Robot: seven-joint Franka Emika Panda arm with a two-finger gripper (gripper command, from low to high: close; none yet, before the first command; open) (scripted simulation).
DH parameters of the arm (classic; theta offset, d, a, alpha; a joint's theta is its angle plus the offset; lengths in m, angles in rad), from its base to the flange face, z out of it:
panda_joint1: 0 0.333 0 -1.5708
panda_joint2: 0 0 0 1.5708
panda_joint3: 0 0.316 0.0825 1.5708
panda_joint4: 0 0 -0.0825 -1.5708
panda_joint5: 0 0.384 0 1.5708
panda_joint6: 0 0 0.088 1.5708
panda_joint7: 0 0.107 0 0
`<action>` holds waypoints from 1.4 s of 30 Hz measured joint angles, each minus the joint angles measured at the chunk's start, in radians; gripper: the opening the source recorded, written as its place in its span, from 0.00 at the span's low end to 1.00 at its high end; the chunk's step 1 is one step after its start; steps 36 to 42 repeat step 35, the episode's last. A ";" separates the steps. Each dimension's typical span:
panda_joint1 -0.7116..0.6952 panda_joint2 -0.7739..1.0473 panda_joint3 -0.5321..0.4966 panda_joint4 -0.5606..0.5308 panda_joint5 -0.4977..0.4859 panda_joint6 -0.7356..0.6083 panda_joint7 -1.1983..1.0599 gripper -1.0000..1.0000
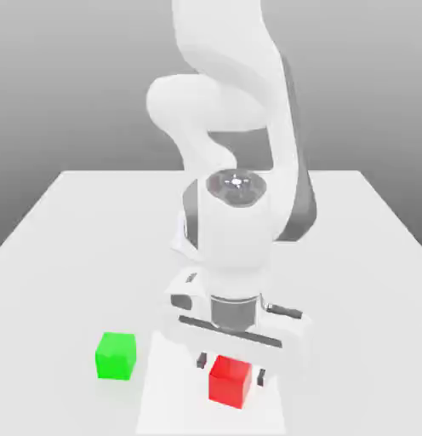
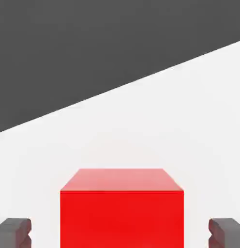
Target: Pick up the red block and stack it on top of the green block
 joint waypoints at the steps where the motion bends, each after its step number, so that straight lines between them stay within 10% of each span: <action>1: 0.000 0.000 0.000 0.000 0.000 0.000 0.000 0.00; 26: -0.294 -0.367 -0.121 -0.124 0.101 -0.242 -0.652 0.00; 32: -0.297 -0.204 -0.129 -0.123 0.119 -0.079 -0.707 0.00; 33: -0.298 -0.177 -0.126 -0.122 0.123 -0.053 -0.711 1.00; 42: -0.298 -0.177 -0.126 -0.122 0.123 -0.053 -0.711 1.00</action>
